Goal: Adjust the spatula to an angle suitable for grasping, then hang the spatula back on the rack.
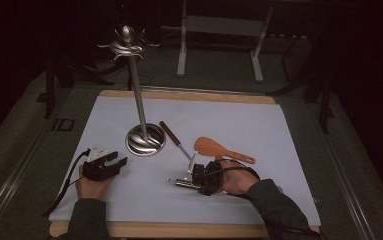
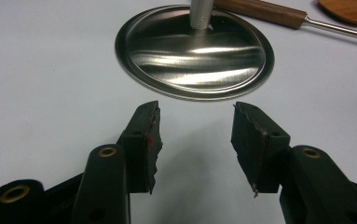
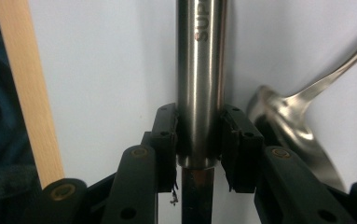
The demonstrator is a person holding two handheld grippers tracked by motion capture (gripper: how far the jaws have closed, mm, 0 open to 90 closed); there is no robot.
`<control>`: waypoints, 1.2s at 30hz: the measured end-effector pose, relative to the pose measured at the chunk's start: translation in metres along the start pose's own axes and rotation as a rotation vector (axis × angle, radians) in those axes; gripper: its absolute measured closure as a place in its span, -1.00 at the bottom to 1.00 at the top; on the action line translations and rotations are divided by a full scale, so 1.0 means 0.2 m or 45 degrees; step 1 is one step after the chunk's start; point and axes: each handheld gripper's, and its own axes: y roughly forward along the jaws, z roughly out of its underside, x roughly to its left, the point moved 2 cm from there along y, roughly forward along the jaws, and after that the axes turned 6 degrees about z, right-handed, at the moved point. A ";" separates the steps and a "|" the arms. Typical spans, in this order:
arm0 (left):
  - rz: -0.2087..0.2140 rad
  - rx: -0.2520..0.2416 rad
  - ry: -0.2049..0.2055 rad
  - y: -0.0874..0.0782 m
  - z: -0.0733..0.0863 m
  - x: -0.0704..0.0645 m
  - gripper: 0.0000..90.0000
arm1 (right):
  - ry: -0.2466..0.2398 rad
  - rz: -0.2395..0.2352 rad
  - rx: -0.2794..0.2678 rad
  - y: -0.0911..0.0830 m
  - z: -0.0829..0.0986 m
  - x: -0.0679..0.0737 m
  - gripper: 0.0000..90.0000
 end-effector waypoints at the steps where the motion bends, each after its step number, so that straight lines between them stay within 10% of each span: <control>1: 0.000 0.000 0.001 0.00 0.00 0.00 0.16 | 0.009 0.001 -0.020 -0.01 0.00 0.00 0.52; 36: 0.002 -0.005 -0.001 0.00 0.00 0.00 0.16 | 0.171 -0.092 -0.801 -0.43 -0.27 -0.09 0.53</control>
